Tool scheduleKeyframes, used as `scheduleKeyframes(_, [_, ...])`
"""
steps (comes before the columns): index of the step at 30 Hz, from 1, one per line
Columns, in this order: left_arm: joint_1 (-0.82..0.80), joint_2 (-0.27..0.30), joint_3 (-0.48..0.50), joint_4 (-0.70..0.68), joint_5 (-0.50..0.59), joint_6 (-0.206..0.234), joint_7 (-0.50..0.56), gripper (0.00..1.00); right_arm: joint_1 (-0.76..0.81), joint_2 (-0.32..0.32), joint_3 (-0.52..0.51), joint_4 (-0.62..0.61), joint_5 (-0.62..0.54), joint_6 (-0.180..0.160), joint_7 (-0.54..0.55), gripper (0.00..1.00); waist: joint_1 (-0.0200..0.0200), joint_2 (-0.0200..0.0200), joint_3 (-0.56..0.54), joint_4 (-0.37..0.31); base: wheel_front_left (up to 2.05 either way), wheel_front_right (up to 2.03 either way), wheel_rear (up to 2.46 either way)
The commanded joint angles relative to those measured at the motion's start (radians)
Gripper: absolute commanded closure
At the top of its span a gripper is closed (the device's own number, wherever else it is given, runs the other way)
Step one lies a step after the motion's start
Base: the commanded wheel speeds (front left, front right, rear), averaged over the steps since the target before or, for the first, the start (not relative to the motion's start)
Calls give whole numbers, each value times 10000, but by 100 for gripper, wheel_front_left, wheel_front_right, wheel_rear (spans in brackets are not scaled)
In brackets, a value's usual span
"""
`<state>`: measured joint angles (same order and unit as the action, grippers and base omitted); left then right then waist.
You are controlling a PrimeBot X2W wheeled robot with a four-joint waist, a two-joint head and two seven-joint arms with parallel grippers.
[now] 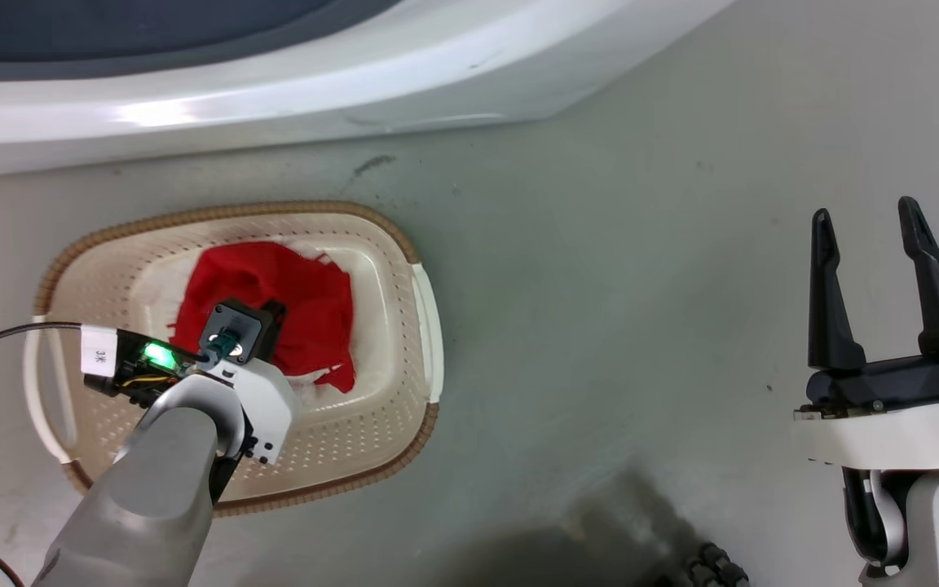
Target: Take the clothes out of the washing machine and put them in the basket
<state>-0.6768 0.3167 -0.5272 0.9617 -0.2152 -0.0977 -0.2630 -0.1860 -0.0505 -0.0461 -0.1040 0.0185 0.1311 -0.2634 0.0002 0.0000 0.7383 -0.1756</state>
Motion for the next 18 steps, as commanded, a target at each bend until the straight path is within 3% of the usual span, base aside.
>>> scheduleKeyframes(1, [-197,36,25,135,62,-67,-24,100,-164,5,53,-12,72,-7,-21,0,-2,0,415,-285,0,0,0])
scheduleKeyframes(5, [-256,-123,23,603,84,-96,-25,100,-135,5,148,83,165,-7,-21,0,-2,0,523,-366,0,0,0])
scheduleKeyframes(6, [-287,-178,41,797,64,-71,-25,87,-122,5,165,97,173,-7,-21,0,-2,0,515,-360,0,0,0])
scheduleKeyframes(7, [-341,-242,59,949,52,-5,-25,31,-110,5,190,126,179,-7,-21,0,-2,0,484,-349,0,0,0])
scheduleKeyframes(8, [-374,-305,70,1076,57,39,-25,0,-109,5,232,160,176,-7,-21,0,-2,0,434,-341,0,0,0])
scheduleKeyframes(18, [413,-502,470,434,-56,321,-26,0,-76,3,295,473,-11,-7,-21,0,-2,0,-872,-107,0,0,0])
